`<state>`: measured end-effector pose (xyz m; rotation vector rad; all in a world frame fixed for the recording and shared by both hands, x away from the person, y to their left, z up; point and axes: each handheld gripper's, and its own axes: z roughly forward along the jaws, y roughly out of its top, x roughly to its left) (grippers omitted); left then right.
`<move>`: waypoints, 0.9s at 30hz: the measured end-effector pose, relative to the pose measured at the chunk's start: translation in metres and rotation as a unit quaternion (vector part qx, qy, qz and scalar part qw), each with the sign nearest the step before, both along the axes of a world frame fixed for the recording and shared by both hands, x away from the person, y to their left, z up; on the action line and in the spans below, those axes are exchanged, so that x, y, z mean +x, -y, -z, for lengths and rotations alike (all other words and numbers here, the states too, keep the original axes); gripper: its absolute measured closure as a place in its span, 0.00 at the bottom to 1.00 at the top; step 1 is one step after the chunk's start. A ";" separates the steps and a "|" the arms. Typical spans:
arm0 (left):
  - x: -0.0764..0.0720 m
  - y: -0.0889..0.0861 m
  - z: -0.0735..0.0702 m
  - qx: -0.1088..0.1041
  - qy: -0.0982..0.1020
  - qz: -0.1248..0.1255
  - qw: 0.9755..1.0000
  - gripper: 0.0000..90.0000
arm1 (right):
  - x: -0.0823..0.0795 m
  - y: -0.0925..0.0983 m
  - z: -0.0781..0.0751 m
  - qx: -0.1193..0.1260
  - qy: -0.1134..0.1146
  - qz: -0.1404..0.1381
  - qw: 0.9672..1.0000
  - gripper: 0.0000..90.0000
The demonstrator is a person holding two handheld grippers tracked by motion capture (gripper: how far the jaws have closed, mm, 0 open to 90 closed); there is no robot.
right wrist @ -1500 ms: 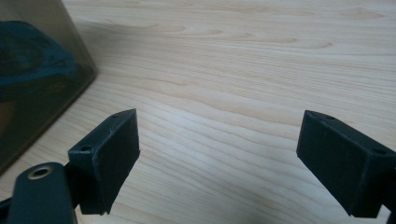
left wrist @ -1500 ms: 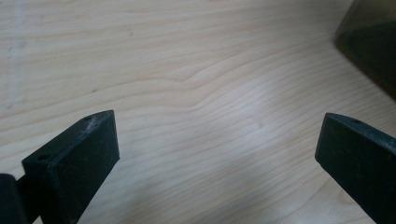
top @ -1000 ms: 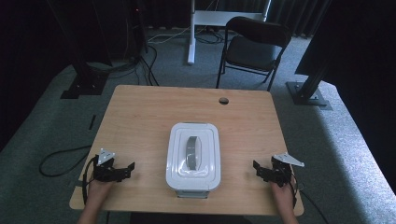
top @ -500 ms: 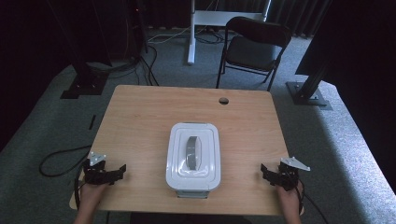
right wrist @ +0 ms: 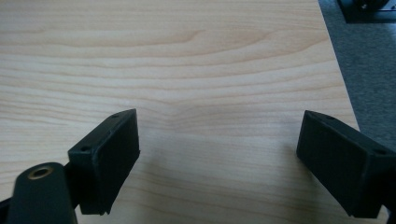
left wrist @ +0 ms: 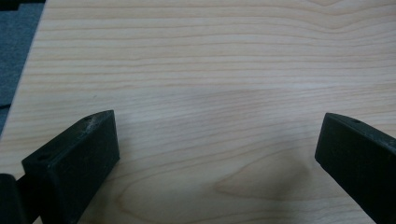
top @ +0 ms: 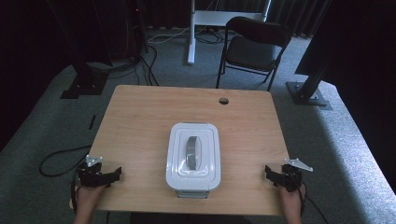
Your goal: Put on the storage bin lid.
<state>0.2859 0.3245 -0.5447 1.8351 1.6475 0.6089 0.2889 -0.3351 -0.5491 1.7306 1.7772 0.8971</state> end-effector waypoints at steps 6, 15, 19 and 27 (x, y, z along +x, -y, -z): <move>0.000 0.000 0.001 0.009 0.002 -0.013 1.000 0.00 | 0.002 -0.001 0.001 -0.006 -0.008 -0.001 1.000 0.14; 0.005 0.004 0.002 0.031 -0.004 -0.039 0.999 0.00 | 0.005 -0.006 0.001 -0.031 -0.016 0.014 0.999 0.14; 0.007 0.005 0.002 0.030 -0.004 -0.054 0.998 0.00 | 0.006 -0.009 0.001 -0.040 -0.018 0.017 0.999 0.14; 0.007 0.007 0.002 0.031 -0.005 -0.067 0.997 0.00 | 0.007 -0.010 0.001 -0.040 -0.018 0.021 0.999 0.14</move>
